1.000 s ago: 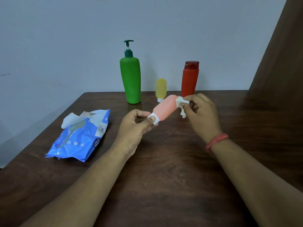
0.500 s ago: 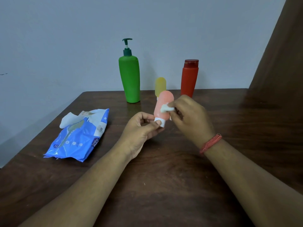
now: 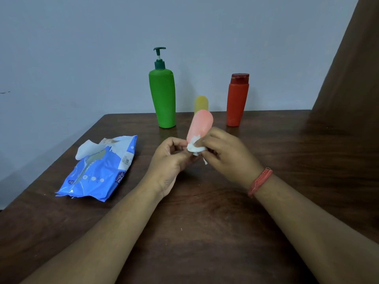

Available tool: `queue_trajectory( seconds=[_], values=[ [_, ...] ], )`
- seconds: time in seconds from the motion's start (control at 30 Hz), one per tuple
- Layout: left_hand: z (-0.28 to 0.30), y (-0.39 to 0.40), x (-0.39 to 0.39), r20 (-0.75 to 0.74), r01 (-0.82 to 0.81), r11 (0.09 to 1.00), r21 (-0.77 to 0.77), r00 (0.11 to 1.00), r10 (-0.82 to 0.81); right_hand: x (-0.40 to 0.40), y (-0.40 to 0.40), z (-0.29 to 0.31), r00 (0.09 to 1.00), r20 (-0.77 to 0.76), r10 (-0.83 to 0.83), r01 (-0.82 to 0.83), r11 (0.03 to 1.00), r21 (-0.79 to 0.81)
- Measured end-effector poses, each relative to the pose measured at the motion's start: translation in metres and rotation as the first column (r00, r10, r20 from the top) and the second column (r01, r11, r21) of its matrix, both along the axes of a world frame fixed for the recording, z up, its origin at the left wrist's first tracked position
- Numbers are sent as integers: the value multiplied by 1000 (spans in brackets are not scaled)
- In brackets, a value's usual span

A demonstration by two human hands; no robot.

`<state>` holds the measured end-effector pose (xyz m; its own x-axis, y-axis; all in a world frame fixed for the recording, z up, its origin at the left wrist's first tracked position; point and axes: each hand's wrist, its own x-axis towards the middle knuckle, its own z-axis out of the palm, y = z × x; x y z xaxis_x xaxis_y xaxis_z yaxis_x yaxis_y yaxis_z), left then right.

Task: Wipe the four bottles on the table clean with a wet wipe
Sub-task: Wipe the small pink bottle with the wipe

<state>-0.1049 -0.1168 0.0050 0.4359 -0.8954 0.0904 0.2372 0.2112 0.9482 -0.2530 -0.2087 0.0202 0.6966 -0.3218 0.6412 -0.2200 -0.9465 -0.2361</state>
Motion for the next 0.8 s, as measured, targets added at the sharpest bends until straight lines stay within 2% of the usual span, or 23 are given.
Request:
queue_trajectory(
  seconds=[0.07,0.17,0.23,0.3,0.37,0.47,0.57,0.7,0.8],
  values=[
    [0,-1,-1,-59,5,1000,-30,998,-7,0,-1,-1,1000,8,-18,18,1000,-14],
    [-2,-5,-2,-79,34,998,-58,996,-38,-3,-10,-2,982,147,-116,123,992,-33],
    [-2,-4,-2,-56,62,997,-49,996,-65,-6,-16,0,944,254,-210,214,977,11],
    [-1,-3,-3,-57,90,995,-52,994,-93,-8,-17,0,916,316,-245,233,969,76],
    [0,-2,-3,-96,92,993,-71,990,-99,-5,-15,-2,945,274,-180,169,983,66],
    [0,-3,2,-150,59,995,-80,986,-70,-1,-10,-5,990,133,-51,49,999,22],
    [-1,-3,3,-133,75,994,-79,987,-85,-1,-11,-5,988,138,-66,63,998,27],
    [-1,-3,-3,12,137,990,-32,990,-137,-7,-19,4,882,397,-255,177,959,223],
    [-3,-2,-6,61,165,986,-7,984,-165,-13,-32,9,827,470,-308,98,903,419]
  ],
)
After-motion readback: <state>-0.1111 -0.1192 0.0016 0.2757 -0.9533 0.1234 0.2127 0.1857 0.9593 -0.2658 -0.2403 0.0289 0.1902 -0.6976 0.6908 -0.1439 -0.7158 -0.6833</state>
